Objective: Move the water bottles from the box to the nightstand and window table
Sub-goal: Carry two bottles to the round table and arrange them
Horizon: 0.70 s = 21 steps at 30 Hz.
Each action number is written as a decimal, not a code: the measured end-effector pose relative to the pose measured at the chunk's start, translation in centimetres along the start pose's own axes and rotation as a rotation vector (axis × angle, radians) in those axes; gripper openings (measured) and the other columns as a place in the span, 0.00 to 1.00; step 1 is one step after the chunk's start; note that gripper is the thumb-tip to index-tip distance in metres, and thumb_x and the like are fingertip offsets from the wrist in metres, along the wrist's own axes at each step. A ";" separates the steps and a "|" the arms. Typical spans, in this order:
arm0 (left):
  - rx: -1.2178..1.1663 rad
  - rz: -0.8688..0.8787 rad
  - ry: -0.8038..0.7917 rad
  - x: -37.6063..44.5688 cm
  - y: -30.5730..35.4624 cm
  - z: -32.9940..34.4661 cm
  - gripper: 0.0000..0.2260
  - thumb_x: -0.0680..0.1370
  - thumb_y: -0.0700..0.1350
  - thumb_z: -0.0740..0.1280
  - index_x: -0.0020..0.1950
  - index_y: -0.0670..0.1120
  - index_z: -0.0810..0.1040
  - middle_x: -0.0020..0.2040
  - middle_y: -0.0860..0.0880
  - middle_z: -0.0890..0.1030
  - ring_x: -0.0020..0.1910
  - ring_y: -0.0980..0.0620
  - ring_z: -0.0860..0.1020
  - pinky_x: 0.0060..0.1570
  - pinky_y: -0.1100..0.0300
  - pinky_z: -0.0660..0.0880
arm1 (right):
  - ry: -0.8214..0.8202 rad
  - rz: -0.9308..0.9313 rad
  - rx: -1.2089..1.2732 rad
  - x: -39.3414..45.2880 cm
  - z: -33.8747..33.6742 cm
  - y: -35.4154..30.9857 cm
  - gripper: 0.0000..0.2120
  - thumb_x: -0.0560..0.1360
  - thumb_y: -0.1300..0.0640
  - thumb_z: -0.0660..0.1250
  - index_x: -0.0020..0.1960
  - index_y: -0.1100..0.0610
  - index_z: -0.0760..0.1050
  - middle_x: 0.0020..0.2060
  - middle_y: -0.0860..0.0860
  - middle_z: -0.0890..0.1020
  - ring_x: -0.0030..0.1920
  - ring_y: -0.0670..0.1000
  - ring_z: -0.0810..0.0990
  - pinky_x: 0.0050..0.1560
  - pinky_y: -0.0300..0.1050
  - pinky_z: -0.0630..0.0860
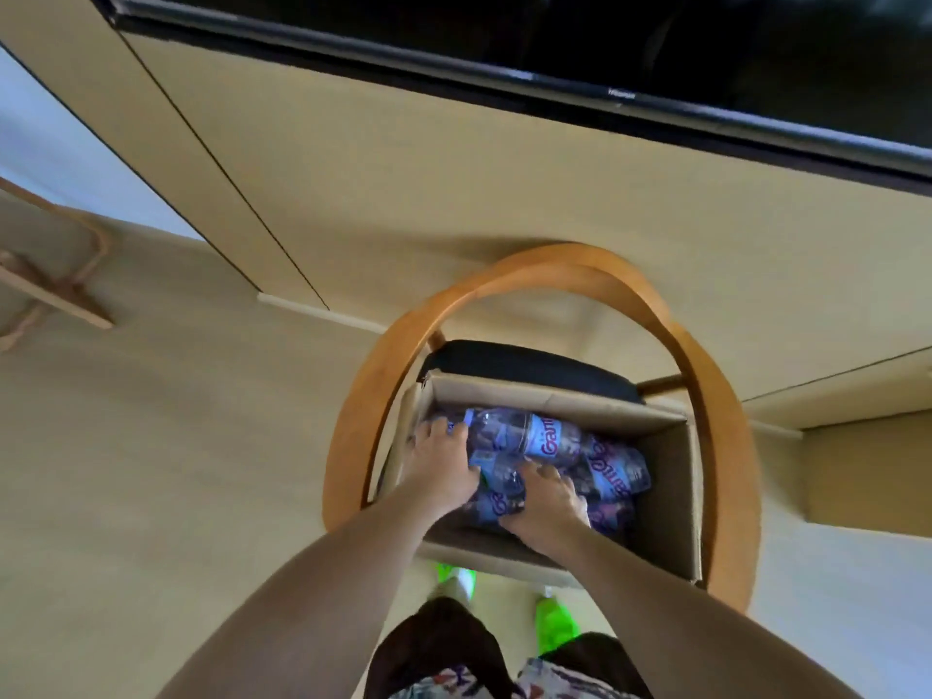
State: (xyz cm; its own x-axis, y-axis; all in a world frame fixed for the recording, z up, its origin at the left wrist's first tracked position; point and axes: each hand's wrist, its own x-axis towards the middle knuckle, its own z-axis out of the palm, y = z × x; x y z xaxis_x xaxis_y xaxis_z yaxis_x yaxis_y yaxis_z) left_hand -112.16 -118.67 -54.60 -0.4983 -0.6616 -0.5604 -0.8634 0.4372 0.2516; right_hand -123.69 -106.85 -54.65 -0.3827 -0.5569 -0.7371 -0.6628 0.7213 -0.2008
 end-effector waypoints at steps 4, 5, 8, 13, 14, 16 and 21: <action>-0.066 -0.087 -0.009 3.2 -0.1 0.7 0.27 0.78 0.54 0.71 0.73 0.46 0.70 0.71 0.44 0.73 0.71 0.43 0.71 0.69 0.48 0.72 | -0.061 -0.006 -0.020 2.8 1.5 -1.1 0.38 0.73 0.42 0.71 0.78 0.47 0.60 0.75 0.54 0.64 0.74 0.61 0.66 0.70 0.57 0.68; -0.080 -0.113 -0.007 4.0 0.0 0.9 0.27 0.78 0.54 0.71 0.73 0.45 0.70 0.69 0.43 0.74 0.69 0.42 0.74 0.68 0.48 0.74 | -0.076 -0.015 -0.025 3.6 1.9 -1.4 0.38 0.74 0.43 0.71 0.79 0.47 0.59 0.75 0.55 0.64 0.74 0.61 0.65 0.71 0.57 0.67; -0.095 -0.171 -0.026 6.5 0.2 1.9 0.25 0.78 0.51 0.71 0.71 0.43 0.71 0.65 0.42 0.78 0.64 0.42 0.78 0.62 0.50 0.78 | -0.045 -0.075 -0.103 6.2 3.0 -2.2 0.37 0.73 0.48 0.72 0.78 0.49 0.61 0.72 0.57 0.64 0.73 0.61 0.65 0.73 0.58 0.64; 0.160 -0.235 -0.132 9.7 1.2 3.9 0.24 0.77 0.50 0.71 0.69 0.41 0.72 0.65 0.40 0.77 0.63 0.39 0.75 0.60 0.48 0.76 | 0.076 -0.243 -0.375 8.6 6.1 -2.6 0.36 0.70 0.54 0.71 0.76 0.57 0.65 0.72 0.60 0.64 0.72 0.64 0.59 0.76 0.64 0.56; 0.248 -0.234 -0.155 10.0 1.4 4.5 0.25 0.77 0.50 0.70 0.70 0.40 0.71 0.66 0.39 0.76 0.64 0.37 0.73 0.60 0.47 0.75 | 0.087 -0.259 -0.418 8.7 6.8 -2.5 0.36 0.71 0.54 0.71 0.77 0.58 0.65 0.72 0.61 0.64 0.71 0.65 0.57 0.75 0.66 0.56; 0.384 -0.238 -0.186 10.6 1.8 5.4 0.28 0.76 0.51 0.70 0.71 0.38 0.71 0.67 0.37 0.74 0.63 0.36 0.70 0.61 0.46 0.74 | 0.092 -0.271 -0.482 9.0 8.1 -2.2 0.39 0.72 0.53 0.69 0.79 0.60 0.59 0.74 0.64 0.62 0.72 0.68 0.53 0.75 0.70 0.53; 0.526 -0.237 -0.244 12.2 1.8 6.2 0.25 0.76 0.48 0.69 0.71 0.39 0.73 0.68 0.35 0.73 0.64 0.34 0.69 0.63 0.44 0.73 | 0.104 -0.275 -0.524 9.9 9.5 -2.2 0.39 0.73 0.52 0.69 0.80 0.61 0.58 0.73 0.66 0.60 0.72 0.70 0.51 0.71 0.76 0.49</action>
State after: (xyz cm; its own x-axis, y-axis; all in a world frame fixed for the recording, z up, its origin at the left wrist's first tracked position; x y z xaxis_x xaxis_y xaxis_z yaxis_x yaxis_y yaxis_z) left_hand -119.32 -122.15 -65.89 -0.2123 -0.6459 -0.7334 -0.7629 0.5785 -0.2887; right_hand -119.91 -110.03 -67.61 -0.1959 -0.7504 -0.6313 -0.9653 0.2610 -0.0108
